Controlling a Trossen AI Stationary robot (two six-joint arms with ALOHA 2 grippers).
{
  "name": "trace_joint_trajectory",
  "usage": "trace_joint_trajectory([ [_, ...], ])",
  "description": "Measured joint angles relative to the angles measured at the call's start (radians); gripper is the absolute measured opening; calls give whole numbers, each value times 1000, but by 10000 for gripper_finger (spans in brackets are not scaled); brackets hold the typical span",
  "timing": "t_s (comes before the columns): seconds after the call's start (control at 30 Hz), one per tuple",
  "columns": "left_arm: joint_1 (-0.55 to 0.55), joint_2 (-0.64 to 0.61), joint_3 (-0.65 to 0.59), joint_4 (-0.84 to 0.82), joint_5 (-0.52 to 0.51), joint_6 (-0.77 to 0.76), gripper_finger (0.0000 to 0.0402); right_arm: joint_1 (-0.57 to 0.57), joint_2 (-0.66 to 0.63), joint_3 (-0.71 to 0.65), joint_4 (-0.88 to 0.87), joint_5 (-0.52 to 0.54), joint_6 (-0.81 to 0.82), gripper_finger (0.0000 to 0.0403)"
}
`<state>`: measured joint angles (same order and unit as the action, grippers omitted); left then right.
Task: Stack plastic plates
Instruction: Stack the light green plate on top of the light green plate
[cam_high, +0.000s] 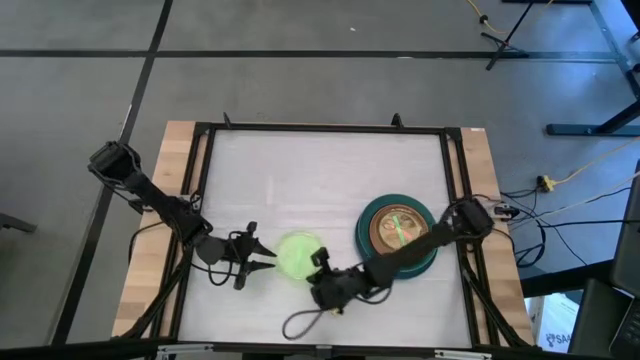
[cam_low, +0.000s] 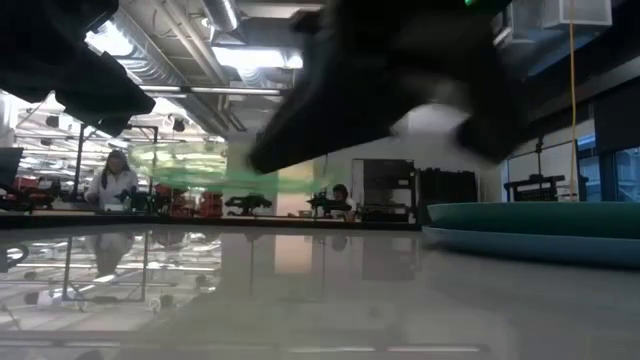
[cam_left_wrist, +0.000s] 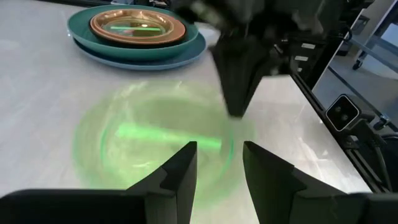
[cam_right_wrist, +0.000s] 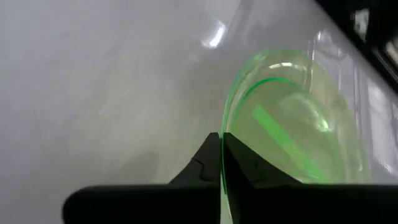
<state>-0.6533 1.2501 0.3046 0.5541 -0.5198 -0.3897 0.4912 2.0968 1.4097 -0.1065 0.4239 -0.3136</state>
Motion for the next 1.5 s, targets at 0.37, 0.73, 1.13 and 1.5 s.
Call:
trace_joint_trajectory([
  [0.37, 0, 0, 0, 0, -3, 0, 124, 124, -205, -1, -492, 196, 365, 1],
  [0.73, 0, 0, 0, -1, -13, 0, 124, 249, -351, -1, -930, 287, 838, 1],
  [1.13, 0, 0, 0, -1, -14, 0, 124, 425, -543, -238, -1047, 369, 1313, 1],
  [1.5, 0, 0, 0, -1, -18, 0, 124, 438, -609, -528, -776, 351, 1409, 1],
])
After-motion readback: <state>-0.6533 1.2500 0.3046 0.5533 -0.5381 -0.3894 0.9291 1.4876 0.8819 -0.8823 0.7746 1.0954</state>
